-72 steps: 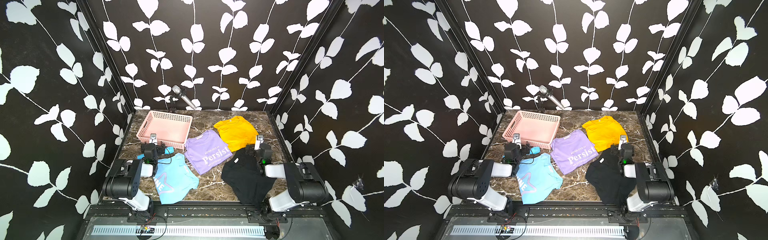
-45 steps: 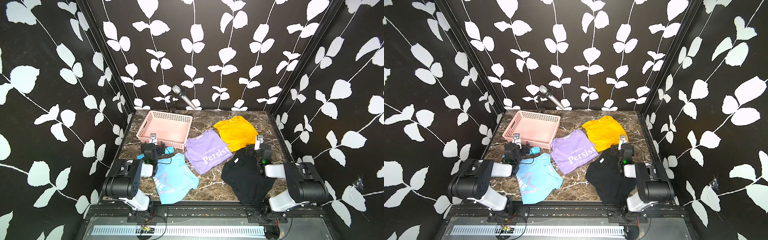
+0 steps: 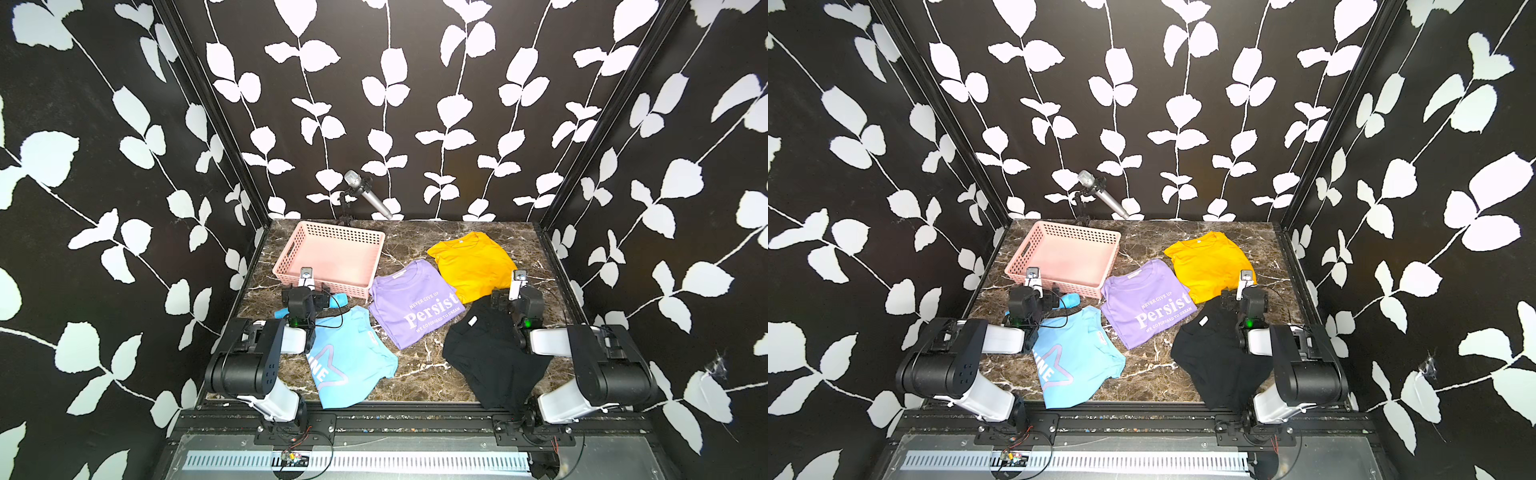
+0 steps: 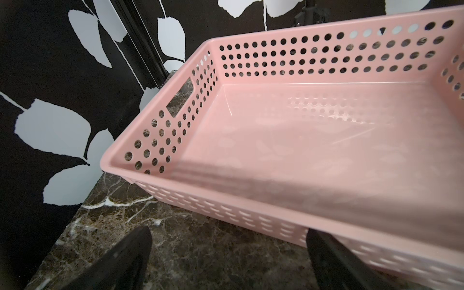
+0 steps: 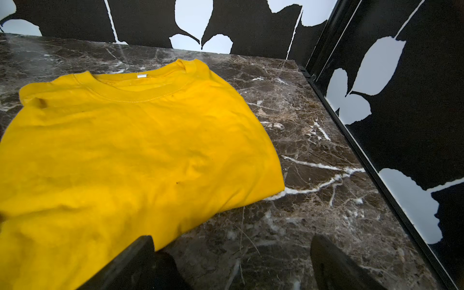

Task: Put the folded t-shirts into the basket
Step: Adjust the bin at the center of the board.

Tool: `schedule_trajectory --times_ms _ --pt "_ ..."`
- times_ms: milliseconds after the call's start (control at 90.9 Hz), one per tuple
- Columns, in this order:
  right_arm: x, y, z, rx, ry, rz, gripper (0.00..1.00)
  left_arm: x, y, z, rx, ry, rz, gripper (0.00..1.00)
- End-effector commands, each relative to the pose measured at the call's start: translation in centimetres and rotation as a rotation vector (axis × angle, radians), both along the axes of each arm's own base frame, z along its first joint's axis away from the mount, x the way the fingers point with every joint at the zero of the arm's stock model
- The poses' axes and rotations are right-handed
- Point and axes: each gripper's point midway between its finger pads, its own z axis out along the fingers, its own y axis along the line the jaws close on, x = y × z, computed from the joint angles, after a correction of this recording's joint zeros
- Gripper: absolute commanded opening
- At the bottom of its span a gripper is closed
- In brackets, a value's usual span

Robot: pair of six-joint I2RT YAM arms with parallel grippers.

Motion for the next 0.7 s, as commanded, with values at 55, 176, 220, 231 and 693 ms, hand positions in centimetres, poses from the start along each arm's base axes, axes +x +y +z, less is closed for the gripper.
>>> schedule_trajectory --times_ms 55,176,220,231,693 --pt "0.6 -0.7 3.5 -0.009 -0.055 -0.039 0.99 -0.2 1.0 1.3 -0.023 -0.036 0.060 0.99" --pt "-0.4 -1.8 6.5 0.067 0.026 -0.149 0.98 -0.4 0.8 2.7 -0.007 -0.062 0.044 0.99" --pt "-0.7 -1.6 7.5 0.107 0.035 -0.153 0.99 -0.6 1.2 3.7 -0.010 -0.052 0.070 0.99" --pt "-0.7 -1.5 7.8 0.122 0.033 -0.152 0.98 -0.7 1.2 4.2 -0.012 -0.060 0.074 0.98" --pt "-2.5 11.0 10.1 0.478 0.254 0.248 0.98 0.2 -10.2 8.3 -0.527 0.148 -0.265 0.84"
